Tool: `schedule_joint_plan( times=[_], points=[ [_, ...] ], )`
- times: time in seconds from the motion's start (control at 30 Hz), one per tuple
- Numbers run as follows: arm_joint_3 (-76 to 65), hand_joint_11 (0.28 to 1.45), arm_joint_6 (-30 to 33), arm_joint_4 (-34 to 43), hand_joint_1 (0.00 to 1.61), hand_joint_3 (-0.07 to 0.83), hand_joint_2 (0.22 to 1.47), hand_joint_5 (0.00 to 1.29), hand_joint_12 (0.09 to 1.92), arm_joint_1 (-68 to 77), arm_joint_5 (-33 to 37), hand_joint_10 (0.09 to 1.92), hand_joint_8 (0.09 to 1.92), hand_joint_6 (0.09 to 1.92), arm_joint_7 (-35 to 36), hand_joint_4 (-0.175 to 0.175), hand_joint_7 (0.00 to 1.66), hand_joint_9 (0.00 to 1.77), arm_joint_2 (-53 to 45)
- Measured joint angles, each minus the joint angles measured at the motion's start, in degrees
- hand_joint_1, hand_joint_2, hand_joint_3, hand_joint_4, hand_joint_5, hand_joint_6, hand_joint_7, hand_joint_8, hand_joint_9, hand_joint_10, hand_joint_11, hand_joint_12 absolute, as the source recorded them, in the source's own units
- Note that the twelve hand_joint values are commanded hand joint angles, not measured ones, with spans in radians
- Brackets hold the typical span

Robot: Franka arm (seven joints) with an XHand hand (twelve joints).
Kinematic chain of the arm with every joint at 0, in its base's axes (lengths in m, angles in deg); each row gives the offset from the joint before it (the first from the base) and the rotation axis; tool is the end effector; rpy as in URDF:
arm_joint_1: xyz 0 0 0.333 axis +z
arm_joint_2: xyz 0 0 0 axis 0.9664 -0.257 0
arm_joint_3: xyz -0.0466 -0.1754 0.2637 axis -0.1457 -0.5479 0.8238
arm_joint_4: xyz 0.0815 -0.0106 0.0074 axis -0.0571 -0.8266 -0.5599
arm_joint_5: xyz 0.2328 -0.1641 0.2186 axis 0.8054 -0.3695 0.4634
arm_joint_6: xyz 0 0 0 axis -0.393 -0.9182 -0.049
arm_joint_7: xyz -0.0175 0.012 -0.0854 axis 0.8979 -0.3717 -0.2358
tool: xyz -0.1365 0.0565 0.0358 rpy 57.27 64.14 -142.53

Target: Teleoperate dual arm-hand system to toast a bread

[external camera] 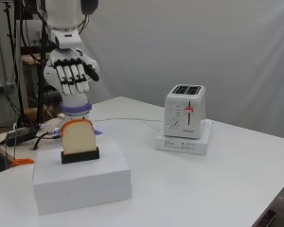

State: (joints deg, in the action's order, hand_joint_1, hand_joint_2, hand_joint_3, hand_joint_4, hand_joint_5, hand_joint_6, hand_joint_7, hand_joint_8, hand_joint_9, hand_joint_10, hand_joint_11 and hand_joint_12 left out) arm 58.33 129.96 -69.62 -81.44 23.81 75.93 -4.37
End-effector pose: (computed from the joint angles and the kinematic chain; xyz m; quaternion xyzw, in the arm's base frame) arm 0.2666 -0.1994 0.4769 -0.9635 -0.2355 0.1056 0.0719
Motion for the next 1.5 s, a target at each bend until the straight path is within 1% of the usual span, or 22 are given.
schedule_joint_plan(
  times=[0.17, 0.23, 0.3, 0.43, 0.6, 0.7, 0.87, 0.97, 1.0, 1.03, 1.07, 1.1, 1.13, 1.17, 1.23, 1.33, 1.43, 1.5],
  points=[
    [-2.08, 0.46, -1.75, 9.03, 0.35, -0.015, 1.07, 0.24, 0.09, -0.91, 1.49, 0.09, 0.09, 0.09, 8.51, -0.081, 0.4, 0.53, -17.22],
    [-2.64, 0.47, -1.9, 12.29, 0.35, -0.017, 1.05, 0.24, 0.09, -1.34, 2.08, 0.09, 0.09, 0.09, 11.36, -0.072, 0.4, 0.53, -22.58],
    [-2.77, 0.48, -1.47, 14.25, 0.36, -0.015, 1.04, 0.27, 0.09, -1.54, 2.04, 0.09, 0.09, 0.09, 12.76, -0.055, 0.4, 0.54, -25.6],
    [-2.13, 0.49, -0.9, 14.63, 0.4, -0.007, 1.01, 0.36, 0.09, -1.58, 0.97, 0.09, 0.09, 0.09, 12.9, -0.012, 0.44, 0.57, -27.27],
    [-2.0, 0.49, 0.52, 14.59, 0.45, -0.011, 0.99, 0.38, 0.09, -0.24, -1.01, 0.09, 0.09, 0.09, 12.8, 0.008, 0.45, 0.58, -30.03],
    [-3.05, 0.48, 0.06, 15.62, 0.44, -0.011, 0.98, 0.36, 0.09, 1.52, -1.11, 0.09, 0.09, 0.09, 13.42, 0.011, 0.45, 0.57, -31.62],
    [-2.67, 0.49, -1.44, 16.95, 0.41, -0.004, 0.98, 0.32, 0.09, -0.08, -4.23, 0.09, 0.09, 0.09, 14.0, 0.002, 0.43, 0.56, -36.02],
    [-2.55, 0.49, -2.76, 17.67, 0.38, -0.004, 0.98, 0.3, 0.09, -0.14, -5.44, 0.09, 0.09, 0.09, 14.11, -0.005, 0.41, 0.54, -36.44],
    [-2.56, 0.51, -3.08, 17.73, 0.44, 0.001, 1.02, 0.4, 0.09, -0.18, -5.46, 0.09, 0.09, 0.09, 14.06, 0.012, 0.52, 0.63, -36.13],
    [-2.55, 0.63, -3.21, 17.6, 0.79, -0.006, 1.06, 0.53, 0.09, -0.22, -5.66, 0.27, 0.34, 0.46, 13.93, -0.053, 0.72, 0.85, -35.62],
    [-2.55, 0.7, -3.2, 17.31, 1.01, -0.005, 1.1, 0.63, 0.28, -0.28, -5.93, 0.41, 0.62, 0.79, 13.7, -0.108, 0.88, 1.06, -35.05],
    [-2.57, 0.71, -2.92, 16.89, 1.13, -0.004, 1.12, 0.68, 0.48, -0.38, -6.05, 0.39, 0.76, 1.0, 13.46, -0.141, 0.99, 1.2, -34.73],
    [-2.67, 0.69, -1.87, 16.31, 1.19, -0.002, 1.14, 0.71, 0.62, -0.55, -6.02, 0.31, 0.81, 1.13, 13.28, -0.159, 1.06, 1.3, -34.55],
    [-2.8, 0.68, -0.36, 15.92, 1.22, -0.002, 1.14, 0.72, 0.74, -0.72, -5.89, 0.23, 0.84, 1.2, 13.14, -0.168, 1.09, 1.37, -34.44],
    [-3.02, 0.66, 3.36, 14.89, 1.24, 0.0, 1.15, 0.73, 0.87, -1.08, -5.41, 0.13, 0.84, 1.23, 12.79, -0.174, 1.12, 1.45, -34.05],
    [-3.13, 0.65, 9.74, 11.63, 1.25, 0.0, 1.15, 0.73, 0.94, -1.71, -4.54, 0.09, 0.85, 1.22, 12.24, -0.175, 1.13, 1.5, -31.71],
    [-2.75, 0.63, 17.03, 7.98, 1.25, -0.001, 1.14, 0.77, 0.95, -2.16, -3.9, 0.09, 0.87, 1.15, 13.64, -0.175, 1.14, 1.53, -27.75],
    [-1.46, 0.63, 20.16, 5.49, 1.25, 0.0, 1.13, 0.78, 0.91, -2.33, -3.48, 0.09, 0.88, 1.12, 14.1, -0.175, 1.14, 1.53, -22.8]
  ],
)
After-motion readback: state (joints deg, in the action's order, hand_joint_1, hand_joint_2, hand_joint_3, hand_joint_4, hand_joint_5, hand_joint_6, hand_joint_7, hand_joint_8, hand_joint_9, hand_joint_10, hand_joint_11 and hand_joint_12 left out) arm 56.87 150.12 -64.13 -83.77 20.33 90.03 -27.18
